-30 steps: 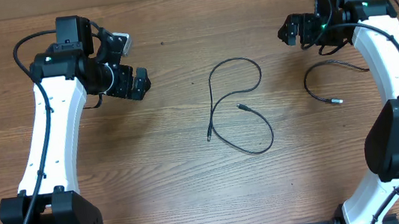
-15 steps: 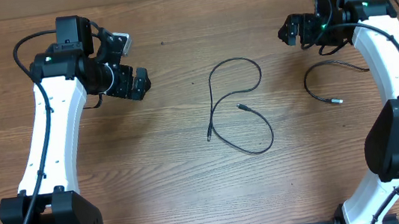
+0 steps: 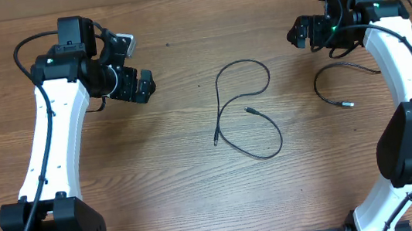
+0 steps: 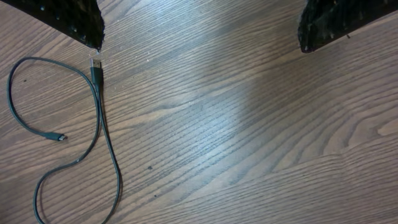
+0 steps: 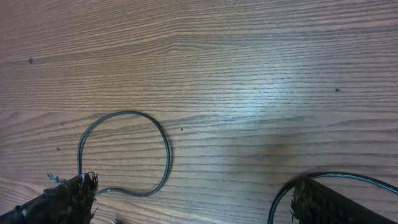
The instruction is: Untangle cables
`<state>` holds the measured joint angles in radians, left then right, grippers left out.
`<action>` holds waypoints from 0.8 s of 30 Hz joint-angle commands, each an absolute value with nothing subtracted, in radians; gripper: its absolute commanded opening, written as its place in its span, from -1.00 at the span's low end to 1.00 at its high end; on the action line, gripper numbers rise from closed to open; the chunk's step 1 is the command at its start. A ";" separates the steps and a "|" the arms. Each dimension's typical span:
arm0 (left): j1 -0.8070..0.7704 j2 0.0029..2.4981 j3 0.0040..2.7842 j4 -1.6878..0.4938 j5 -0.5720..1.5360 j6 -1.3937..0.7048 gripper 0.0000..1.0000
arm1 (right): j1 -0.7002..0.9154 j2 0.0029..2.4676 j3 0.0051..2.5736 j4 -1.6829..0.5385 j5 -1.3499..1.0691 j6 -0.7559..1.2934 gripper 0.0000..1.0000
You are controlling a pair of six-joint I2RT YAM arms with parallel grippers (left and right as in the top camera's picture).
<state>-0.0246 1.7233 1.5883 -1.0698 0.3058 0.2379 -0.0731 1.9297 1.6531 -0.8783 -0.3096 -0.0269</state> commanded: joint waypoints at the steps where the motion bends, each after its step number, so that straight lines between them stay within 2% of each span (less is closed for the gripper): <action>1: -0.027 1.700 1.592 -1.069 0.304 0.231 1.00 | -0.073 1.930 1.644 -0.874 -0.307 -0.036 1.00; 17: -0.027 1.700 1.592 -1.069 0.304 0.231 1.00 | -0.073 1.930 1.644 -0.878 -0.306 -0.036 1.00; 24: -0.027 1.700 1.592 -1.069 0.304 0.231 1.00 | -0.070 1.930 1.644 -0.885 -0.306 -0.109 0.99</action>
